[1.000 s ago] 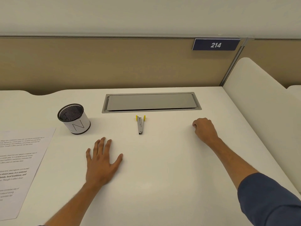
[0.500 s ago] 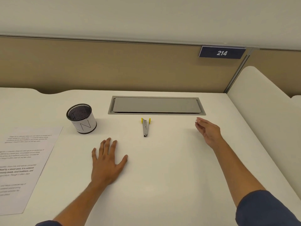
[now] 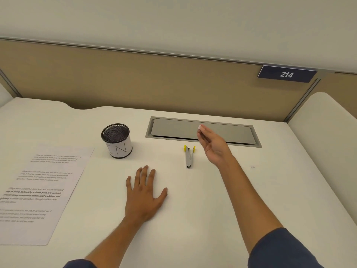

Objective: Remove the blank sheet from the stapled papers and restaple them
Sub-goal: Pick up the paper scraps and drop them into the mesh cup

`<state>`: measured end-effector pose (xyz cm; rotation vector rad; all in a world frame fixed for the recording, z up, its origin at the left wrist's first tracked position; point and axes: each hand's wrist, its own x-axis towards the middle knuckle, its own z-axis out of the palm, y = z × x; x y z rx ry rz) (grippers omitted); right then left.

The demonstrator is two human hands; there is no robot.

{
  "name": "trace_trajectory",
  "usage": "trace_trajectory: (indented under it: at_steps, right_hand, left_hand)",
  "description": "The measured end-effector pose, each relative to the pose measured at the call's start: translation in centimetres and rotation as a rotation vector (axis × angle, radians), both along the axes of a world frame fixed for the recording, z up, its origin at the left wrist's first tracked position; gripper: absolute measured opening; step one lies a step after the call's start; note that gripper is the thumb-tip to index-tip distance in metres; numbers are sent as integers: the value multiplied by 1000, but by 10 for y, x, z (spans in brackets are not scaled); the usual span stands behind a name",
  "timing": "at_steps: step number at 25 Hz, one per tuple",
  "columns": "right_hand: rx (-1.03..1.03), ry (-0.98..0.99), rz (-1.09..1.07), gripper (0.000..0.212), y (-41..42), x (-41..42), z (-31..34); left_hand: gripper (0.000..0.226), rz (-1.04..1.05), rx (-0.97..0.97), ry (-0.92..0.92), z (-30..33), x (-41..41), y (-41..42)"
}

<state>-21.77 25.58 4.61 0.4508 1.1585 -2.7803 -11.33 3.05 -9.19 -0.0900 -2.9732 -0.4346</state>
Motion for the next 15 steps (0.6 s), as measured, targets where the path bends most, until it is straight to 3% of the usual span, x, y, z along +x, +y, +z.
trace_trajectory:
  at_steps: [9, 12, 15]
  right_hand:
    - [80, -19, 263, 17, -151, -26, 15]
    - [277, 36, 306, 22, -182, -37, 16]
    - [682, 197, 297, 15, -206, -49, 14]
  left_hand:
    - [79, 4, -2, 6, 1, -1, 0]
    - [79, 3, 3, 9, 1, -1, 0]
    - [80, 7, 6, 0, 1, -2, -1]
